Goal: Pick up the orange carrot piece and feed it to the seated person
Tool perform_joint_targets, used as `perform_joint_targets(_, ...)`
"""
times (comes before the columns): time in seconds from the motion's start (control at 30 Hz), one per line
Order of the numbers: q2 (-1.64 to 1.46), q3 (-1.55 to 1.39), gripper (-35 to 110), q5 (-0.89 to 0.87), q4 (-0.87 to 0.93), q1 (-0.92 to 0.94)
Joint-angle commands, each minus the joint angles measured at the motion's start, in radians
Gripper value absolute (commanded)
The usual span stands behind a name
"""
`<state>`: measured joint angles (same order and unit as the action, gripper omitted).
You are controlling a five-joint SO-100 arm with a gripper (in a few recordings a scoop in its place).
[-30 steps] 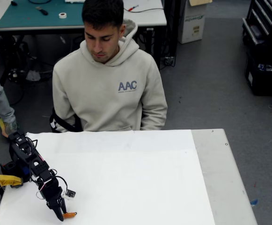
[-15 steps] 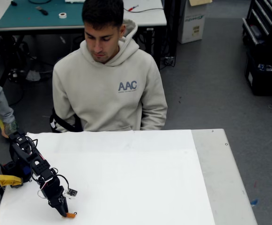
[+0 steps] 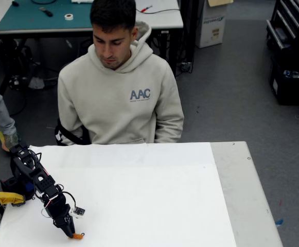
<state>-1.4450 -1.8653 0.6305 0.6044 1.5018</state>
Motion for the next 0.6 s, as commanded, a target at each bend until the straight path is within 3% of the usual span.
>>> perform_joint_targets(0.0,-0.04,0.017,-3,0.011,0.009,0.005)
perform_joint_targets(0.57,-0.189,0.031,-3,0.009,0.011,-0.011)
